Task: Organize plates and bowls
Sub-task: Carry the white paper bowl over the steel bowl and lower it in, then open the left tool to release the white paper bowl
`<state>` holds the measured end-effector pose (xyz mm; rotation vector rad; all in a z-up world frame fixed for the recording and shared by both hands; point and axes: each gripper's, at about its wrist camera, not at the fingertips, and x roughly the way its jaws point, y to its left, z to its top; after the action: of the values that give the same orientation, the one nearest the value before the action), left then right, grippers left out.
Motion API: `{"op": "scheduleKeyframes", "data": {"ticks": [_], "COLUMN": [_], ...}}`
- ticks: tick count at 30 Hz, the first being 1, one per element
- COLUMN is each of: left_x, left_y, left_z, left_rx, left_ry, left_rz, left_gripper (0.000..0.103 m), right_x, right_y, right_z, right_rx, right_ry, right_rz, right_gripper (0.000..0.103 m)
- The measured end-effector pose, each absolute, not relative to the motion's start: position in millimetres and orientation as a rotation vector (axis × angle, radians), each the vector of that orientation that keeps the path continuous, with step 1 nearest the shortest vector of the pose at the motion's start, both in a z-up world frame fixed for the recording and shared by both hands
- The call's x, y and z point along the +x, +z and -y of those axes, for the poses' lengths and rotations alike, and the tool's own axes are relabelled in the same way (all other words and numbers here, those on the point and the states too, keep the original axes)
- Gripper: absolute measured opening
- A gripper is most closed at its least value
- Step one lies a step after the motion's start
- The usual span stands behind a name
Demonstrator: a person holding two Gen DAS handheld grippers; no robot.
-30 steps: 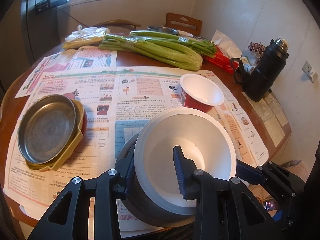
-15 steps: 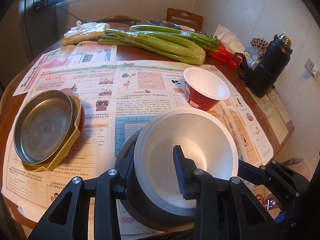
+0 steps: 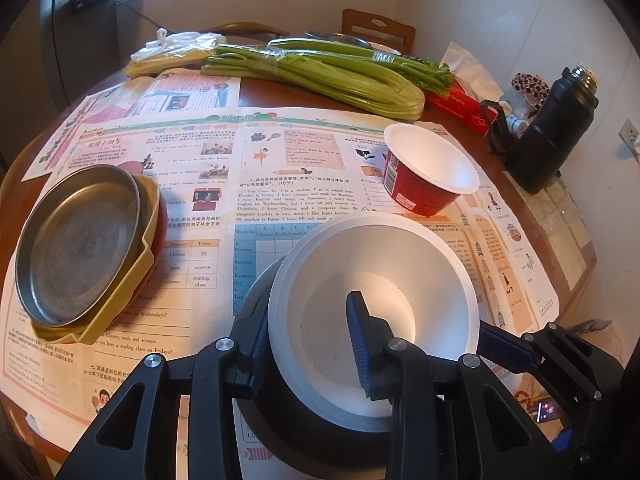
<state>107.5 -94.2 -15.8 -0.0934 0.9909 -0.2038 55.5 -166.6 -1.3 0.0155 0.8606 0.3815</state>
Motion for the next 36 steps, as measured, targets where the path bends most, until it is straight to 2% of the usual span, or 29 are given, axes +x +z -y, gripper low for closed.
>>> {"op": "scheduleKeyframes", "data": {"ticks": [36], "left_x": [101.6], "left_y": [-7.9], "left_z": [91.2], "left_rx": [-0.082], "left_ry": [-0.199], "left_rz": [-0.953], "left_gripper": [0.038], "right_x": [59.2], "right_y": [-4.0], "right_z": [188.3], "right_rx": [0.108], "right_ry": [0.413], "right_rz": [-0.831], "right_gripper": [0.052]}}
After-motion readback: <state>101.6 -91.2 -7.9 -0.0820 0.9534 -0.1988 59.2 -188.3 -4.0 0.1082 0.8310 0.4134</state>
